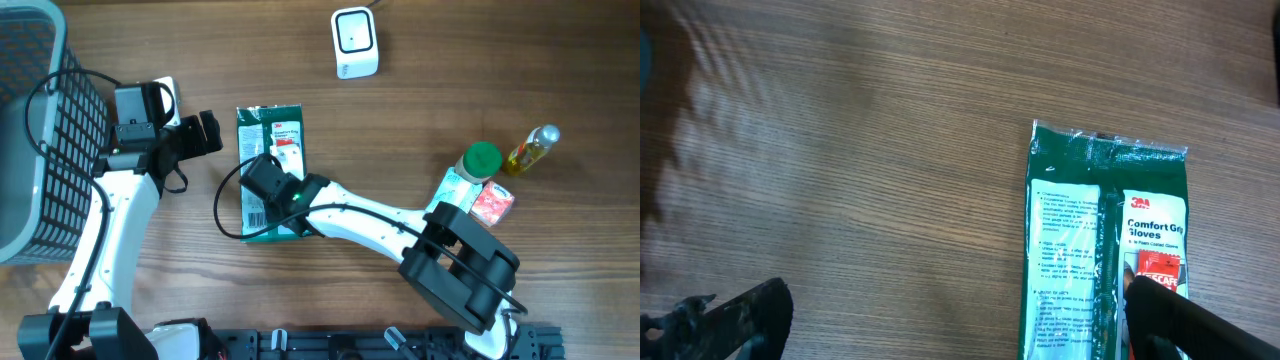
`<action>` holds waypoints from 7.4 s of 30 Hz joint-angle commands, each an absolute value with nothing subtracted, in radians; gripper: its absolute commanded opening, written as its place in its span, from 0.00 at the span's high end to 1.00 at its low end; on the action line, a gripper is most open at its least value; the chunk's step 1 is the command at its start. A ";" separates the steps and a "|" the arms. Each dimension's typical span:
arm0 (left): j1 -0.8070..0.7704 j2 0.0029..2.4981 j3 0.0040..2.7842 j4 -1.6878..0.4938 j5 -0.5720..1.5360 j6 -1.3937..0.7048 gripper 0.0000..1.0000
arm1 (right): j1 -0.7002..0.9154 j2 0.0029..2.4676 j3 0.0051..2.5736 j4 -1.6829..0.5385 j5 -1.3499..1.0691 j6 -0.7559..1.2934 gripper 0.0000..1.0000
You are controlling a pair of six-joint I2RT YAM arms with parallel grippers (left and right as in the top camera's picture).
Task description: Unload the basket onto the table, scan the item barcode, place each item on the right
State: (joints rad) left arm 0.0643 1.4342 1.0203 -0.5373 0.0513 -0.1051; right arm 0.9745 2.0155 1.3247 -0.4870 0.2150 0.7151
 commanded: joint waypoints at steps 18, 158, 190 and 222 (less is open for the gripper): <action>0.061 1.420 1.034 -0.535 0.056 -0.082 0.00 | 0.922 2.028 1.313 -0.484 0.042 0.811 0.70; 0.155 1.421 1.034 0.035 1.456 -0.862 0.75 | 0.568 1.909 1.320 0.318 -1.349 0.749 0.92; 0.191 1.421 1.034 -0.730 0.431 -0.906 0.96 | 0.558 1.909 1.320 -0.233 -0.473 0.374 0.00; 0.076 1.421 1.034 -0.801 0.377 -0.950 0.96 | 0.870 1.844 1.322 -0.295 -0.463 -0.098 0.48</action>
State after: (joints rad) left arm 0.0792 1.4284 1.0336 -0.7910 0.3641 -0.9409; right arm 0.8703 1.8622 1.3170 -0.2958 -0.5404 -0.0856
